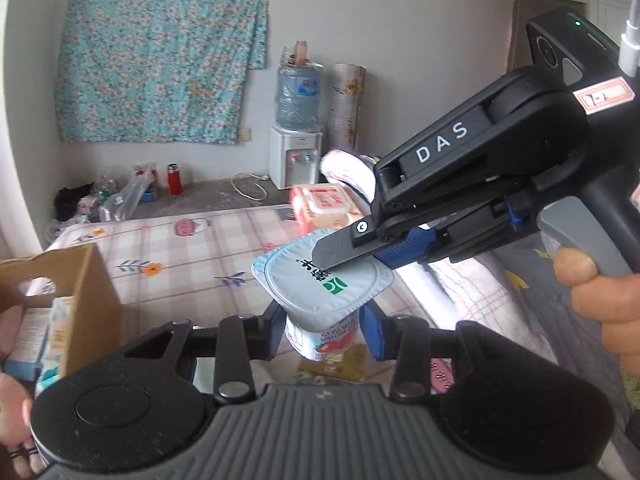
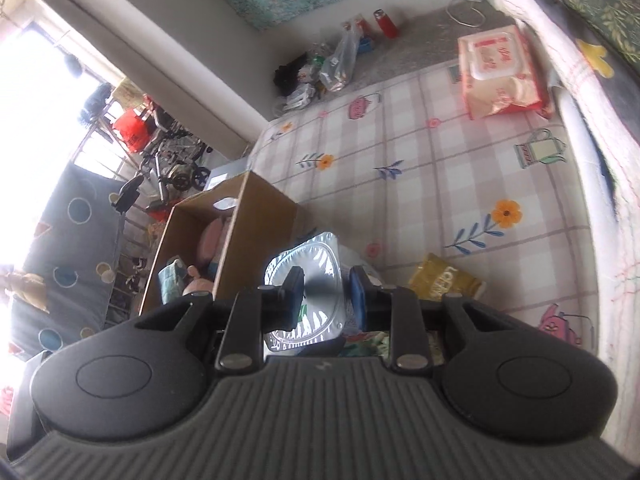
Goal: Organize soft objects
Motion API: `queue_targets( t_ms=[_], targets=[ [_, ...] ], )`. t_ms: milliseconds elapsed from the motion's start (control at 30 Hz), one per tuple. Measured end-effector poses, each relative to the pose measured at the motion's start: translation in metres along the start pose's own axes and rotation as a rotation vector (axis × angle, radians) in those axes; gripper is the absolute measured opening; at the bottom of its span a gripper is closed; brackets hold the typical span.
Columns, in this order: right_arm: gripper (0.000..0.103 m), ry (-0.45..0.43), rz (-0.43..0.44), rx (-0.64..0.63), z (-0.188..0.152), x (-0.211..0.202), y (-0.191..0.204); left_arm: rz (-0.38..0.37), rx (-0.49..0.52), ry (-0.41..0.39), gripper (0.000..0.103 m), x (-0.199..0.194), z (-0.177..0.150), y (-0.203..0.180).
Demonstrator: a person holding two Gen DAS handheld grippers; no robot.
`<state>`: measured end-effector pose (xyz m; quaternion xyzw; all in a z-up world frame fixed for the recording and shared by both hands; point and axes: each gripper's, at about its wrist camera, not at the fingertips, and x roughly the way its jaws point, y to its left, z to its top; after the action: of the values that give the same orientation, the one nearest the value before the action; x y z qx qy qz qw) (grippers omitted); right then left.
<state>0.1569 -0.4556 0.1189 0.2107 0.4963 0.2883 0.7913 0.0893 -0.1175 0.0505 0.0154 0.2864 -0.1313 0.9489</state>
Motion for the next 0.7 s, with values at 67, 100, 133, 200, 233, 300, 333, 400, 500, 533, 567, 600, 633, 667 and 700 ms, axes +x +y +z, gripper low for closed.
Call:
queue_targets(
  t_ms=[67,100,133,200,233,300,333,400,500,533,567,600,633,667,700],
  targets=[
    [0.024,0.031,0.034,-0.041,0.000,0.015,0.029,0.050,-0.043,-0.007,0.041,-0.020,-0.005,0.024],
    [0.024,0.052,0.055,-0.065,-0.001,0.025,0.048,0.076,-0.065,-0.008,0.041,-0.028,-0.008,0.036],
    [0.024,0.072,0.071,-0.083,-0.002,0.035,0.062,0.099,-0.084,-0.010,0.042,-0.036,-0.011,0.046],
    [0.024,0.120,0.115,-0.128,-0.006,0.058,0.096,0.163,-0.124,-0.011,0.041,-0.054,-0.018,0.069],
    [0.024,0.146,0.139,-0.147,-0.008,0.071,0.114,0.203,-0.143,-0.011,0.041,-0.067,-0.022,0.083],
    [0.024,0.197,0.184,-0.184,-0.011,0.096,0.146,0.266,-0.179,-0.001,0.041,-0.084,-0.027,0.109],
    [0.024,0.221,0.201,-0.204,-0.014,0.109,0.161,0.292,-0.193,0.009,0.041,-0.090,-0.030,0.120],
    [0.024,0.281,0.229,-0.242,-0.021,0.137,0.192,0.337,-0.244,0.043,0.041,-0.103,-0.037,0.147],
    [0.025,0.384,0.243,-0.282,-0.039,0.185,0.234,0.360,-0.352,0.116,0.042,-0.112,-0.052,0.191],
    [0.025,0.419,0.239,-0.288,-0.046,0.200,0.245,0.361,-0.381,0.141,0.042,-0.111,-0.057,0.202],
    [0.025,0.448,0.234,-0.289,-0.051,0.213,0.251,0.361,-0.416,0.174,0.042,-0.112,-0.066,0.215],
    [0.025,0.485,0.225,-0.288,-0.057,0.229,0.257,0.360,-0.444,0.200,0.042,-0.110,-0.072,0.225],
    [0.025,0.518,0.217,-0.282,-0.065,0.243,0.260,0.359,-0.467,0.225,0.042,-0.109,-0.078,0.234],
    [0.025,0.544,0.209,-0.275,-0.069,0.254,0.263,0.358,-0.486,0.254,0.042,-0.107,-0.086,0.242],
    [0.025,0.574,0.199,-0.267,-0.077,0.267,0.263,0.357,-0.499,0.275,0.042,-0.105,-0.090,0.247]
  ],
)
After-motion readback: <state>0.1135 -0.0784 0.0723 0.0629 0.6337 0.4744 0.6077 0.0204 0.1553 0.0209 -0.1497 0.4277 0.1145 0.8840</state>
